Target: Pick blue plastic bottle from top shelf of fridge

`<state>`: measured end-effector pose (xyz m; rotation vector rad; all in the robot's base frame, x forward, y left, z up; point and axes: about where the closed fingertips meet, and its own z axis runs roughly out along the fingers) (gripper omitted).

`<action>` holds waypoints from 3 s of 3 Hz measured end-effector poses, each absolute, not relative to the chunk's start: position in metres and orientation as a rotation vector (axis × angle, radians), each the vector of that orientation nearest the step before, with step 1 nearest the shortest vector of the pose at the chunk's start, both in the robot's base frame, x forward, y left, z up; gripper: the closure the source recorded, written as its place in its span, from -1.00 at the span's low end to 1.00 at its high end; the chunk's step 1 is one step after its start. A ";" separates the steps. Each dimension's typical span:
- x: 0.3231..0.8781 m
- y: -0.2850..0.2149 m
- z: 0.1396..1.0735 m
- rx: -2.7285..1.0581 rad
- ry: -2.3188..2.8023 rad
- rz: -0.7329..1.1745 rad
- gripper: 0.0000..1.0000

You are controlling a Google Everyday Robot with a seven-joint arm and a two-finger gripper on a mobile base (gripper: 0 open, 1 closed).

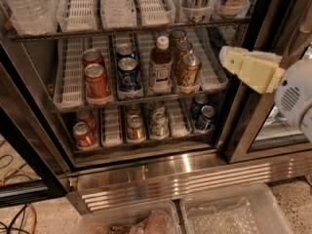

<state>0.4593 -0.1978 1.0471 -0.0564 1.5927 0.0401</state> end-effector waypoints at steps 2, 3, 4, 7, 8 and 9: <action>0.466 -0.181 1.031 -0.131 1.565 0.043 -1.00; 0.463 -0.187 1.034 -0.101 1.552 0.048 -1.00; 0.468 -0.196 1.037 -0.089 1.496 0.070 -1.00; 0.533 -0.149 1.041 -0.172 1.351 0.161 -1.00; 0.532 -0.149 1.041 -0.172 1.350 0.160 -1.00; 0.536 -0.144 1.041 -0.175 1.335 0.149 -1.00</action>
Offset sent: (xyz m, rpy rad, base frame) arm 0.0047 0.0133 -0.0162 -0.0047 -0.0178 0.0451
